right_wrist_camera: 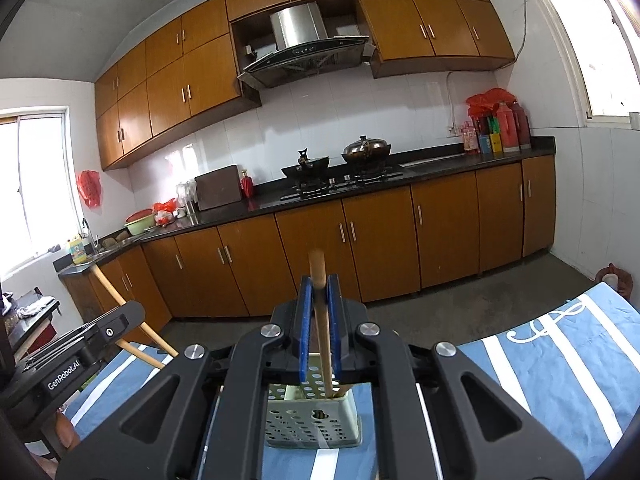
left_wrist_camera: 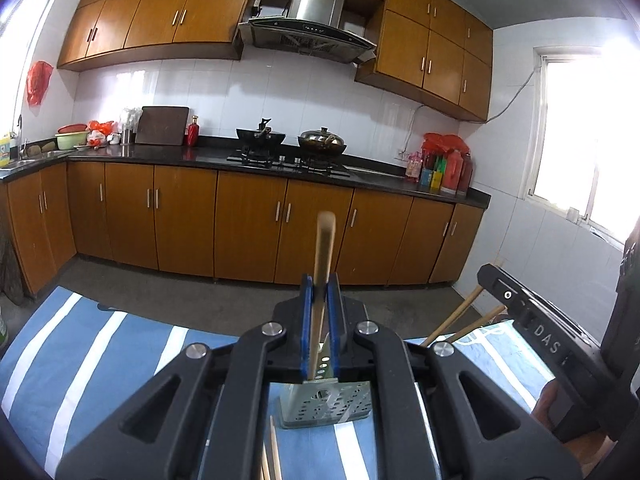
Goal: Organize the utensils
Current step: 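Open both tools to release the chopsticks into the basket, then grasp another chopstick with the right tool while the left tool moves toward one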
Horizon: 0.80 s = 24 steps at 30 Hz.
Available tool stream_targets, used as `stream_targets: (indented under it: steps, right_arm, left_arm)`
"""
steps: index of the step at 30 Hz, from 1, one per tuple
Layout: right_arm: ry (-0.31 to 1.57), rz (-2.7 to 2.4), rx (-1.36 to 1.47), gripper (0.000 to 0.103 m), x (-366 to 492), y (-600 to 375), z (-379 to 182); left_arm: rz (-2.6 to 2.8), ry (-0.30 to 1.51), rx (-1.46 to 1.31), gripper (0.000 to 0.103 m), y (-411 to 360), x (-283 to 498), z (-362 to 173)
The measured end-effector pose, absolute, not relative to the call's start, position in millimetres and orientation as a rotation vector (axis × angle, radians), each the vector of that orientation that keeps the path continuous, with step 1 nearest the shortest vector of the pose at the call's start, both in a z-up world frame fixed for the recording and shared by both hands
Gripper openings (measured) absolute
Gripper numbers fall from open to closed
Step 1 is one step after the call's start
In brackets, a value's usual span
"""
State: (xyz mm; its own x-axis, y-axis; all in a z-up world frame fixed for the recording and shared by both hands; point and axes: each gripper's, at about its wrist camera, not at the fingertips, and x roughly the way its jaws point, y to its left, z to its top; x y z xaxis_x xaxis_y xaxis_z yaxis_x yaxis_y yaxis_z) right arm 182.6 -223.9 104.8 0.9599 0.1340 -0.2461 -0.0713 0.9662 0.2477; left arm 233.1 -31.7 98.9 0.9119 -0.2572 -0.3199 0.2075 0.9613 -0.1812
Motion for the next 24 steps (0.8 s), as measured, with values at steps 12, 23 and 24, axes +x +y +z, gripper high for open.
stream_targets:
  steps: [12, 23, 24]
  right_arm:
    - [0.252, 0.054, 0.245, 0.033, 119.7, -251.3, 109.3]
    - [0.758, 0.02, 0.266, 0.025, 127.0, -259.1, -37.9]
    - [0.794, 0.032, 0.265, 0.023, 130.3, -254.5, -48.7]
  left_arm:
    - [-0.207, 0.332, -0.166, 0.027, -0.1, 181.3, 102.3]
    - [-0.1, 0.712, -0.136, 0.031, 49.4, 166.4, -29.5]
    - [-0.099, 0.729, -0.137, 0.031, 50.5, 166.0, -35.9]
